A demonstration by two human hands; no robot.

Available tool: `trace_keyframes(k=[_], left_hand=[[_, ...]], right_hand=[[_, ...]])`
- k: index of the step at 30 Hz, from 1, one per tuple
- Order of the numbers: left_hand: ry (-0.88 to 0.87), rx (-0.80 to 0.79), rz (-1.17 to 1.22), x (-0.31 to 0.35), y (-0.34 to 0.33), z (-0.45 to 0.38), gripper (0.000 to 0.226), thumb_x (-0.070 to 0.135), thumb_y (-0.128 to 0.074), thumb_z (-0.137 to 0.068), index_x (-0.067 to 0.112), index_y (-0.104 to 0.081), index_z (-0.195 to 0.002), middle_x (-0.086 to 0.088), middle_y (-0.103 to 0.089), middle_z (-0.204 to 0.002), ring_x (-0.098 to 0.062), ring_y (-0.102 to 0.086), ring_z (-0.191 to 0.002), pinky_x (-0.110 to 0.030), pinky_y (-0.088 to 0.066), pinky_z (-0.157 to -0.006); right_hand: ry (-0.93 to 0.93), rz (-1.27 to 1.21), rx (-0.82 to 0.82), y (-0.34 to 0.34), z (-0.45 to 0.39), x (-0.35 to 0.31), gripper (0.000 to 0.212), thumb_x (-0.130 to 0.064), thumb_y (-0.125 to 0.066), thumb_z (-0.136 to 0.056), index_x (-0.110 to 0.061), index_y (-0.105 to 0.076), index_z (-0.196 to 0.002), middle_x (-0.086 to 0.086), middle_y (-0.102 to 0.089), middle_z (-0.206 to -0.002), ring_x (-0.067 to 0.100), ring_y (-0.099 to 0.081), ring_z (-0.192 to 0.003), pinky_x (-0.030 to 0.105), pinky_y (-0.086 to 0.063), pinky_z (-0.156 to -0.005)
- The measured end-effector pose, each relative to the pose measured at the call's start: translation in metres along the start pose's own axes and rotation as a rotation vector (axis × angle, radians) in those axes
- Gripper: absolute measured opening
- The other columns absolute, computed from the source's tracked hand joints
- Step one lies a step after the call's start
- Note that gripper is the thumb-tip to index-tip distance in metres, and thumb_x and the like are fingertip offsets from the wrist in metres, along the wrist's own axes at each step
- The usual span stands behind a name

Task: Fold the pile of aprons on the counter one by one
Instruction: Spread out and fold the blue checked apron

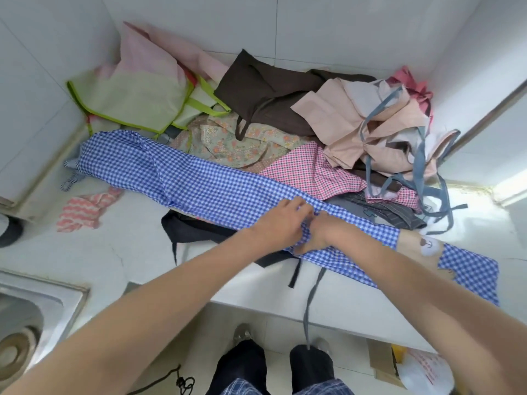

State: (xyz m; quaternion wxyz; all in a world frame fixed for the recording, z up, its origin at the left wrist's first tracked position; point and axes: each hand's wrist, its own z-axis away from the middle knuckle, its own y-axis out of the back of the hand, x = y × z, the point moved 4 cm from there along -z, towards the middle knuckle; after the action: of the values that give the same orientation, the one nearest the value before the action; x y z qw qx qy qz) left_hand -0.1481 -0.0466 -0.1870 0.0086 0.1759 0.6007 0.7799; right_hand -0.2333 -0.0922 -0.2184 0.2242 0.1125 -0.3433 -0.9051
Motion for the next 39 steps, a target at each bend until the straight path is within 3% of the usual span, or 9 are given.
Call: trace_keyframes(k=[3, 7, 12, 15, 19, 26, 33, 35, 39], left_hand=[[0.081, -0.038, -0.030, 0.039, -0.020, -0.026, 0.068, 0.017, -0.049, -0.091, 0.008, -0.013, -0.148, -0.013, -0.023, -0.148, -0.030, -0.031, -0.131, -0.034, -0.025, -0.107], [0.424, -0.290, -0.173, 0.046, -0.043, -0.031, 0.085, 0.015, -0.052, -0.094, 0.022, 0.011, -0.150, -0.014, -0.002, -0.154, -0.043, -0.013, -0.138, -0.044, -0.037, -0.102], [0.569, -0.352, -0.234, 0.074, -0.041, -0.028, 0.085, 0.011, -0.053, -0.093, 0.018, 0.010, -0.150, -0.016, -0.003, -0.153, -0.044, -0.015, -0.137, -0.044, -0.039, -0.101], [0.401, -0.296, -0.272, 0.116, -0.045, -0.032, 0.082, 0.019, -0.061, -0.089, 0.010, -0.005, -0.148, -0.016, -0.018, -0.145, -0.038, -0.030, -0.129, -0.042, -0.041, -0.096], [0.034, -0.277, -0.062, 0.183, -0.068, -0.042, 0.069, 0.019, -0.059, -0.088, 0.010, -0.019, -0.144, -0.012, -0.030, -0.138, -0.032, -0.046, -0.115, -0.039, -0.045, -0.087], [-0.017, -0.201, 0.000, 0.203, -0.074, -0.057, 0.051, 0.033, -0.050, -0.095, 0.018, -0.032, -0.141, -0.007, -0.053, -0.127, -0.028, -0.057, -0.105, -0.034, -0.044, -0.078], [0.061, -0.154, 0.236, 0.228, -0.077, -0.066, 0.066, 0.052, -0.067, -0.078, 0.009, -0.038, -0.119, -0.005, -0.057, -0.112, -0.023, -0.053, -0.087, -0.029, -0.033, -0.069], [0.126, -0.187, 0.381, 0.228, -0.070, -0.070, 0.073, 0.054, -0.070, -0.075, 0.009, -0.035, -0.120, -0.004, -0.059, -0.115, -0.021, -0.053, -0.089, -0.030, -0.036, -0.075], [0.227, -0.281, 0.573, 0.223, -0.063, -0.071, 0.088, 0.058, -0.069, -0.073, 0.014, -0.025, -0.136, -0.002, -0.053, -0.131, -0.024, -0.043, -0.123, -0.037, -0.034, -0.098]], right_hand=[[0.193, -0.196, 0.149, 0.004, 0.012, 0.036, 0.035, -0.024, -0.066, -0.084, -0.003, -0.058, -0.110, 0.016, -0.055, -0.120, 0.024, -0.059, -0.093, 0.024, -0.046, -0.079], [0.153, -0.326, 0.219, -0.011, 0.033, 0.126, 0.051, -0.024, -0.066, -0.086, -0.013, -0.039, -0.128, 0.012, -0.034, -0.126, 0.032, -0.058, -0.105, 0.039, -0.050, -0.084], [0.064, -0.203, 0.185, -0.045, 0.062, 0.228, 0.094, -0.053, -0.076, -0.068, -0.034, -0.022, -0.142, 0.002, -0.027, -0.113, 0.028, -0.040, -0.114, 0.034, -0.038, -0.098], [0.065, -0.041, 0.231, -0.042, 0.065, 0.240, 0.096, -0.062, -0.073, -0.065, -0.038, -0.019, -0.141, 0.002, -0.028, -0.118, 0.027, -0.031, -0.120, 0.042, -0.032, -0.103], [0.165, -0.199, 0.099, -0.032, 0.061, 0.236, 0.084, -0.040, -0.080, -0.070, -0.019, -0.032, -0.137, 0.008, -0.045, -0.130, 0.025, -0.046, -0.116, 0.034, -0.039, -0.094], [0.027, -0.381, -0.197, -0.022, 0.054, 0.254, 0.040, -0.010, -0.074, -0.078, -0.009, -0.056, -0.113, 0.009, -0.064, -0.111, 0.025, -0.062, -0.099, 0.037, -0.051, -0.086], [0.005, -0.716, -0.290, -0.020, 0.059, 0.256, 0.070, -0.005, -0.064, -0.086, -0.010, -0.027, -0.145, 0.015, -0.048, -0.134, 0.026, -0.058, -0.107, 0.035, -0.053, -0.081], [0.029, -0.759, -0.284, -0.011, 0.064, 0.255, 0.053, -0.003, -0.057, -0.091, -0.002, -0.035, -0.139, 0.013, -0.058, -0.112, 0.021, -0.061, -0.093, 0.028, -0.052, -0.076], [0.025, -1.147, -0.337, 0.004, 0.076, 0.249, 0.037, 0.003, -0.042, -0.096, 0.004, -0.044, -0.133, 0.011, -0.058, -0.076, 0.007, -0.056, -0.038, 0.014, -0.045, -0.034]])
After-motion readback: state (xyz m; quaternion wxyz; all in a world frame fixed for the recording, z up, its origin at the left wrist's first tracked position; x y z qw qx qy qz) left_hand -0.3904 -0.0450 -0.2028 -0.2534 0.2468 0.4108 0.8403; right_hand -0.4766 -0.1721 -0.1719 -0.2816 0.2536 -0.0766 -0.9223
